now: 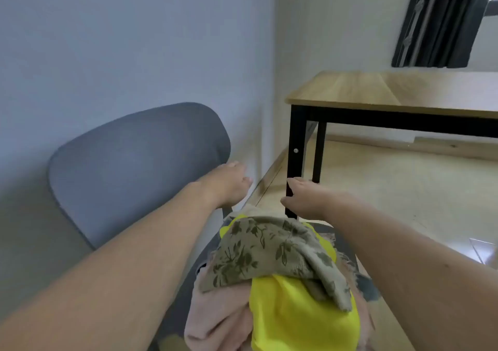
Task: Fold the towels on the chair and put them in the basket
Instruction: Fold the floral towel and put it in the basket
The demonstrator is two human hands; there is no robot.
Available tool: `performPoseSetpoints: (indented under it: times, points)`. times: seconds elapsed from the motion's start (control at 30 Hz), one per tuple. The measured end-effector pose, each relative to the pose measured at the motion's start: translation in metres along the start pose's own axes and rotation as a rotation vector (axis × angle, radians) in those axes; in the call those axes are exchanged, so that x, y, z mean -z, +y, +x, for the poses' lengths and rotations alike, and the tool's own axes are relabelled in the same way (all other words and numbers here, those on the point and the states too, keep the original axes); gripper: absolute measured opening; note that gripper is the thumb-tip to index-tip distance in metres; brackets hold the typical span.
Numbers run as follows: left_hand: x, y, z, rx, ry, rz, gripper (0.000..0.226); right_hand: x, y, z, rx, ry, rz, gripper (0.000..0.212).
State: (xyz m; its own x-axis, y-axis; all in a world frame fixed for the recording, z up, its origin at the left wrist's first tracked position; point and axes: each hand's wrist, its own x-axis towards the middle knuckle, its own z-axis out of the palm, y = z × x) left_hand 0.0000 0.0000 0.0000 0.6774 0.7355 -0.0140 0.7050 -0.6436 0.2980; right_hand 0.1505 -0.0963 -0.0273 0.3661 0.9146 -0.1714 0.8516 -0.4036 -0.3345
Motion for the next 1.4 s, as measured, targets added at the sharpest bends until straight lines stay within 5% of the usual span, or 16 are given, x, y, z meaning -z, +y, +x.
performPoseSetpoints:
  times: [0.27, 0.43, 0.7, 0.87, 1.0, 1.1, 1.2, 1.4]
  points:
    - [-0.035, -0.021, -0.001, 0.067, -0.148, -0.183, 0.021, -0.033, 0.005, 0.005, -0.047, -0.096, 0.010, 0.043]
    - [-0.047, -0.021, -0.002, 0.132, -0.291, -0.241, 0.024, -0.042, 0.016, 0.014, -0.110, -0.102, 0.023, 0.024]
    - [-0.058, -0.025, -0.005, 0.089, -0.228, -0.184, 0.020, -0.033, 0.018, 0.006, -0.166, -0.072, 0.130, 0.016]
    - [-0.045, -0.018, -0.003, 0.078, -0.166, -0.211, 0.034, -0.006, 0.006, -0.003, -0.077, 0.059, 0.411, 0.018]
    - [-0.030, -0.018, -0.021, 0.084, -0.129, -0.564, 0.039, 0.022, -0.009, -0.016, -0.005, 0.120, 0.587, 0.019]
    - [-0.024, -0.019, -0.041, 0.159, -0.239, -0.903, 0.018, 0.035, -0.020, -0.028, 0.042, 0.152, 0.660, 0.020]
    - [-0.016, -0.018, -0.063, 0.179, -0.355, -1.070, 0.034, 0.044, -0.031, -0.048, 0.074, 0.146, 0.705, 0.035]
    - [0.009, -0.003, -0.120, 0.060, -0.168, -0.924, 0.017, 0.060, -0.048, -0.118, 0.121, 0.182, 0.743, 0.048]
